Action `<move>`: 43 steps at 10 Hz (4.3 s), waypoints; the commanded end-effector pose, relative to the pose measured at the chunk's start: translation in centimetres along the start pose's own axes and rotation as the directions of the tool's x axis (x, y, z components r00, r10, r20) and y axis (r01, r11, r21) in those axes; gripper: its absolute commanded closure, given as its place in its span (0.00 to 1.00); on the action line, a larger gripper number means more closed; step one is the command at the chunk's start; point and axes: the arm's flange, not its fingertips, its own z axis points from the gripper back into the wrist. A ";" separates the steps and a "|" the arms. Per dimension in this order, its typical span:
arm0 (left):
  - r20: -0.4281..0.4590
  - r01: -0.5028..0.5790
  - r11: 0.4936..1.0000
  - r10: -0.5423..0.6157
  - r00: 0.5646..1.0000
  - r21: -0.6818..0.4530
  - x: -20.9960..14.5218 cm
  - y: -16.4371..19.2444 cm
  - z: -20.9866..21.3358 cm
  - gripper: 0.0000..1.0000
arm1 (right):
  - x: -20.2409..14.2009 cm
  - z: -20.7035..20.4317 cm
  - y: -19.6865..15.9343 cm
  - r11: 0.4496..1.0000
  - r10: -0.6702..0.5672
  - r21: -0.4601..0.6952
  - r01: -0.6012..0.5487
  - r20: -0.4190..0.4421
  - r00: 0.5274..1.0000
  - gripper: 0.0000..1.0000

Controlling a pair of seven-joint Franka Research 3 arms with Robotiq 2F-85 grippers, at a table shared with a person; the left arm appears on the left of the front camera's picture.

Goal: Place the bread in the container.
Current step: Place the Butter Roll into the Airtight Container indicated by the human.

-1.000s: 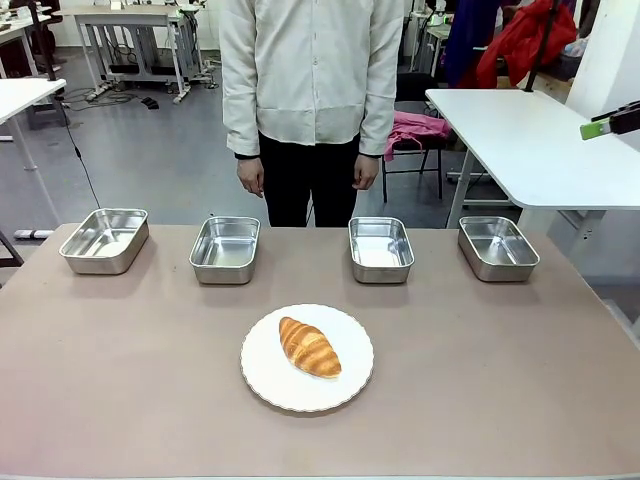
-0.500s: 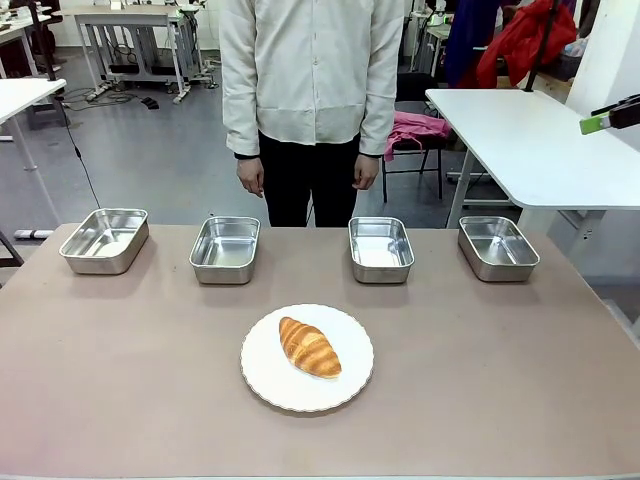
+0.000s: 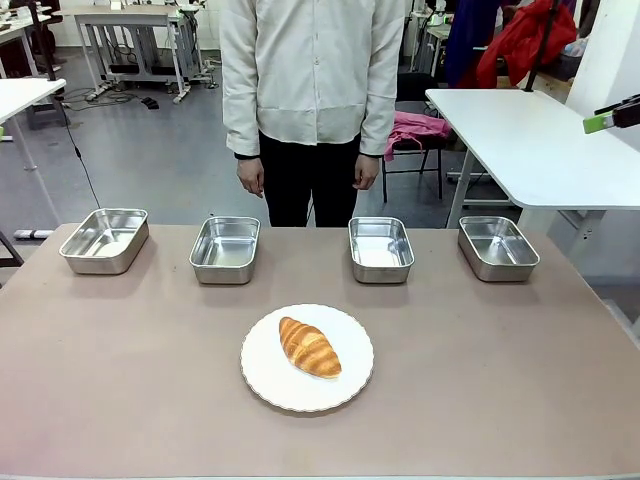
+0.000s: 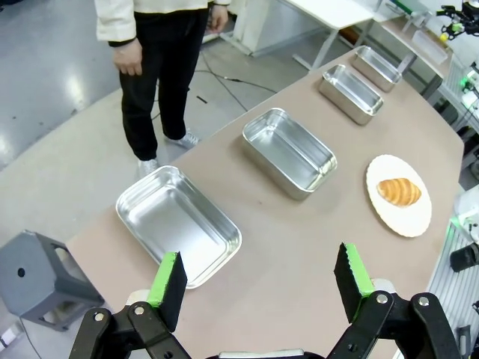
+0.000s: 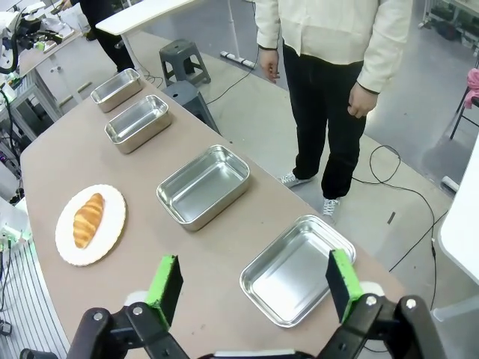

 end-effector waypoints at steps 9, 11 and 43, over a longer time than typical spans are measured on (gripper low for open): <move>0.000 0.000 1.000 0.000 1.000 0.000 0.0 0.0 0.0 0.00 | 0.0 0.0 0.0 1.000 0.000 0.000 0.000 0.000 1.000 0.00; 0.000 0.000 1.000 0.000 1.000 0.000 0.0 0.0 0.0 0.00 | 0.0 0.0 0.0 1.000 0.000 0.000 0.000 0.000 1.000 0.00; 0.000 0.000 1.000 0.000 1.000 0.000 0.0 0.0 0.0 0.00 | 0.0 0.0 0.0 1.000 0.000 0.000 0.000 0.000 1.000 0.00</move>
